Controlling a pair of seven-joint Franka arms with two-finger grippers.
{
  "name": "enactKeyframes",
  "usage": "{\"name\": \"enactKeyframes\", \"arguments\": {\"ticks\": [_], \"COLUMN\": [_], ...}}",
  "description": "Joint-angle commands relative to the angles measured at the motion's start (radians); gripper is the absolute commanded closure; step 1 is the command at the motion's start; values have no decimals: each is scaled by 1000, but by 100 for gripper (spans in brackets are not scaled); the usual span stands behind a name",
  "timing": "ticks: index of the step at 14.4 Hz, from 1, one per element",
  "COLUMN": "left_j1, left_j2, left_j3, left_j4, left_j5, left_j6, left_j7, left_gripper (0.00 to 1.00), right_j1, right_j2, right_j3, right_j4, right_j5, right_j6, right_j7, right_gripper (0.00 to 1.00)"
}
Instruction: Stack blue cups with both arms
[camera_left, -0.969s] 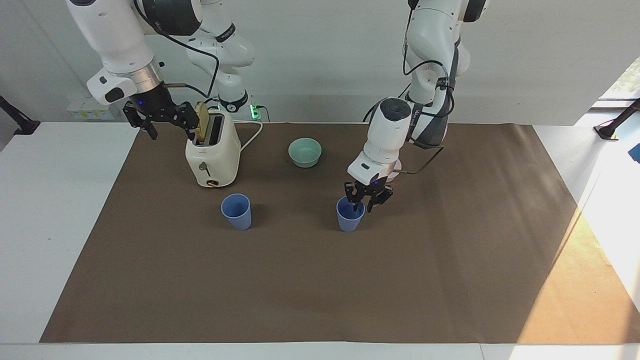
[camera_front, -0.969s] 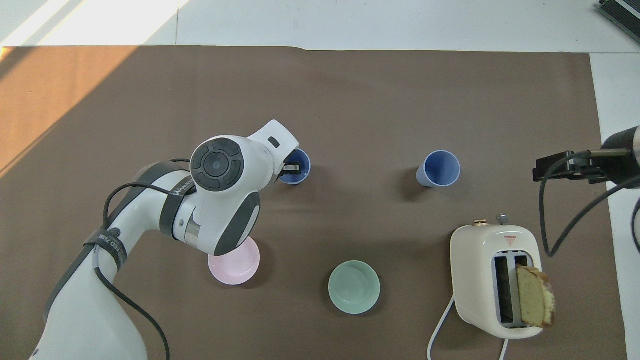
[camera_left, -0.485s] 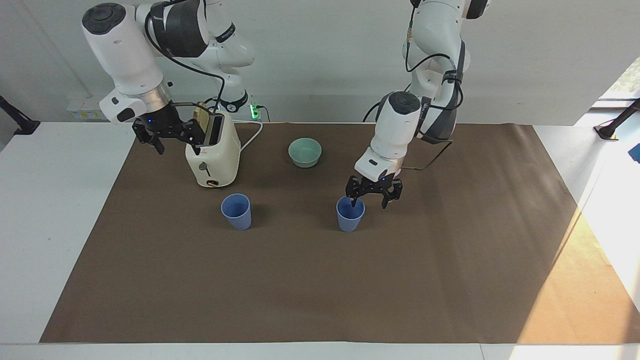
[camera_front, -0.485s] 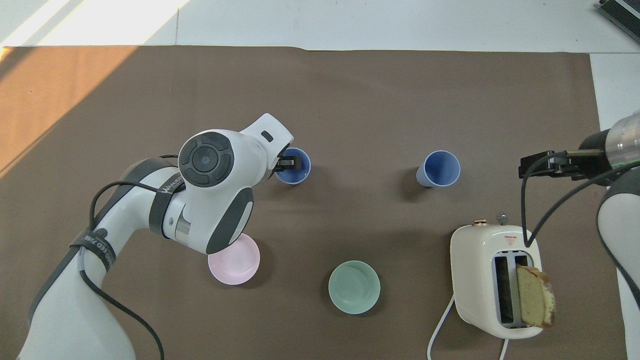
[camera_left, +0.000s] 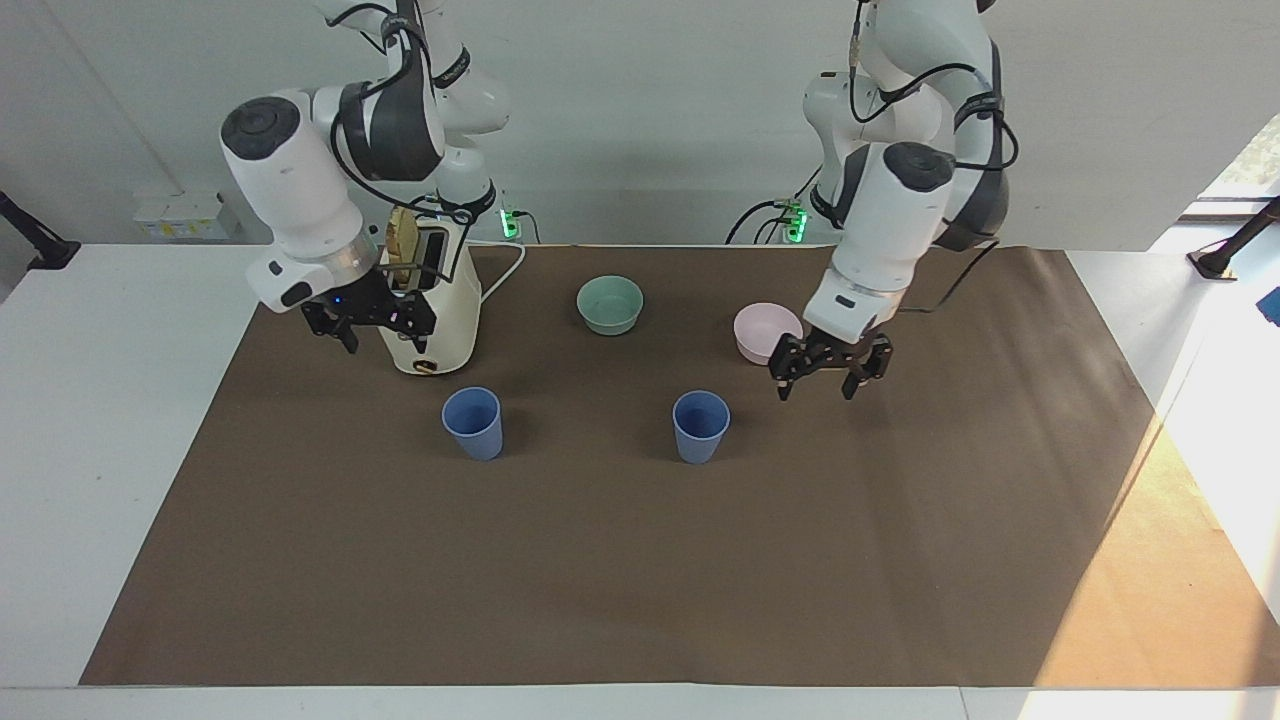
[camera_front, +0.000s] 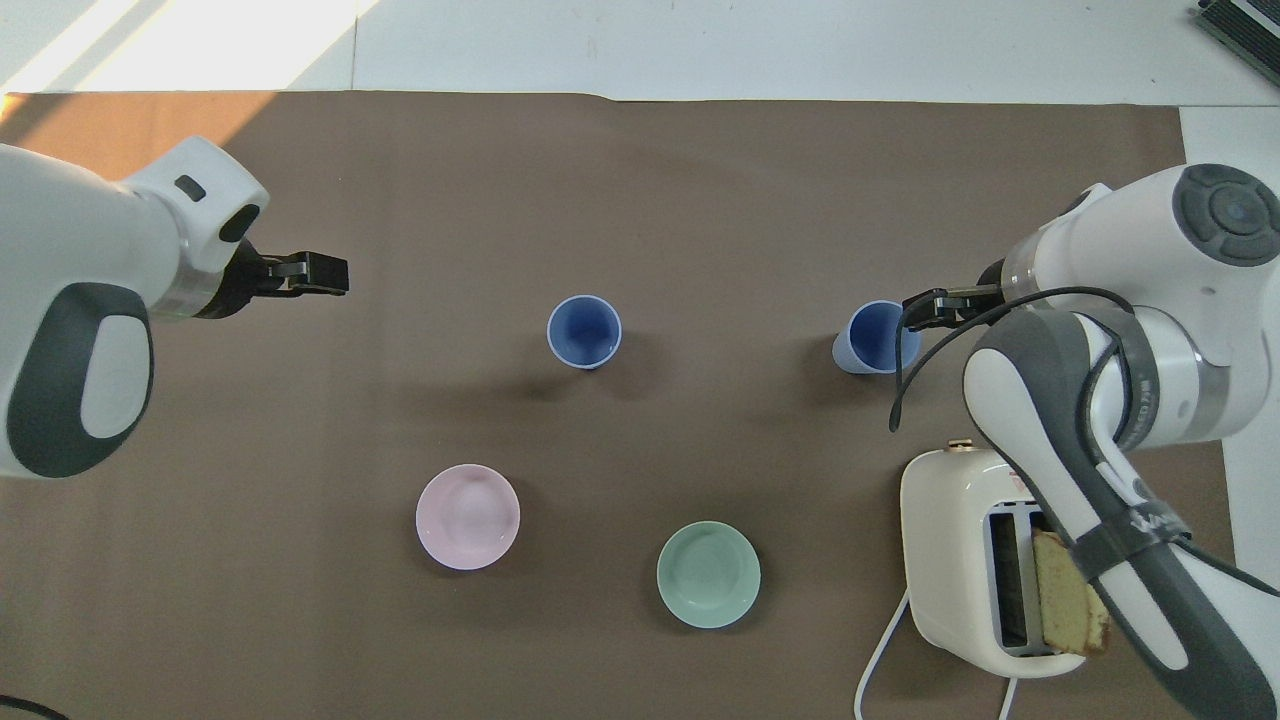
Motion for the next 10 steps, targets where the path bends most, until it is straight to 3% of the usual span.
{"name": "enactKeyframes", "arguments": {"ticks": [1, 5, 8, 10], "left_j1": [82, 179, 189, 197], "left_j2": [-3, 10, -3, -4], "left_j3": [-13, -13, -7, -4], "left_j4": [100, 223, 267, 271], "left_j5": [32, 37, 38, 37], "left_j6": [-89, -266, -345, -393], "left_j7": [82, 254, 269, 266], "left_gripper": [0, 0, 0, 0], "right_j1": [-2, -1, 18, 21], "right_j2": [24, 39, 56, 59], "right_j3": [2, 2, 2, 2], "right_j4": [1, -25, -36, -38], "right_j5": [9, 9, 9, 9], "right_j6": [15, 32, 49, 73], "right_j7": [15, 13, 16, 24], "right_gripper": [0, 0, 0, 66]}}
